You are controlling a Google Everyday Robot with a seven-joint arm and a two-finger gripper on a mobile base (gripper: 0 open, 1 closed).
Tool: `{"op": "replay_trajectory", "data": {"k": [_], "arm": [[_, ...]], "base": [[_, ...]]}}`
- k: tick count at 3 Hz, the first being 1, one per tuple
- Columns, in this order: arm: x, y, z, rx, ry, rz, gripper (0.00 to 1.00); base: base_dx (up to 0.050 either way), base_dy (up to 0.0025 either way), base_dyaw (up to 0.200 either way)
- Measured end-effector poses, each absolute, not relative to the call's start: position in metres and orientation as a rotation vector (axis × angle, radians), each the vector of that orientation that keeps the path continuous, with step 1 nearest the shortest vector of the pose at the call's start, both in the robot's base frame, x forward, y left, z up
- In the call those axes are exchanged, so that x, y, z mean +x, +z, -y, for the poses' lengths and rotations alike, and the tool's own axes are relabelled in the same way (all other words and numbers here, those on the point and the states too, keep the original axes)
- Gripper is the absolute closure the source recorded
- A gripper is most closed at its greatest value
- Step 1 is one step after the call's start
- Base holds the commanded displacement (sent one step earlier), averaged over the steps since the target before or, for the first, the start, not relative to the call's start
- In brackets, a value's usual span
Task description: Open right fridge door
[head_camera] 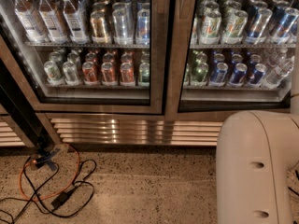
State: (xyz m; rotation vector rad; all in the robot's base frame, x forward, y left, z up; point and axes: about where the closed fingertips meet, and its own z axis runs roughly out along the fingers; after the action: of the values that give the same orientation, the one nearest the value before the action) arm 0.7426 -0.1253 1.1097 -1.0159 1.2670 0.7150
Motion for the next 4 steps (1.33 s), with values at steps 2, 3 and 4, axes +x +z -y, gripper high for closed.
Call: {"op": "replay_trajectory", "data": {"k": [2,3,4], "arm": [[0.739,1.119,0.129,-0.987,0.729,-1.286,1.00],[0.736,1.123,0.128,-0.972,0.735,-1.300,1.00],[0.729,1.129,0.131,-0.942,0.743,-1.332,1.00]], "base": [[0.000,0.00000,0.000],[-0.050,0.00007,-0.001],[0.000,0.00000,0.000]]}}
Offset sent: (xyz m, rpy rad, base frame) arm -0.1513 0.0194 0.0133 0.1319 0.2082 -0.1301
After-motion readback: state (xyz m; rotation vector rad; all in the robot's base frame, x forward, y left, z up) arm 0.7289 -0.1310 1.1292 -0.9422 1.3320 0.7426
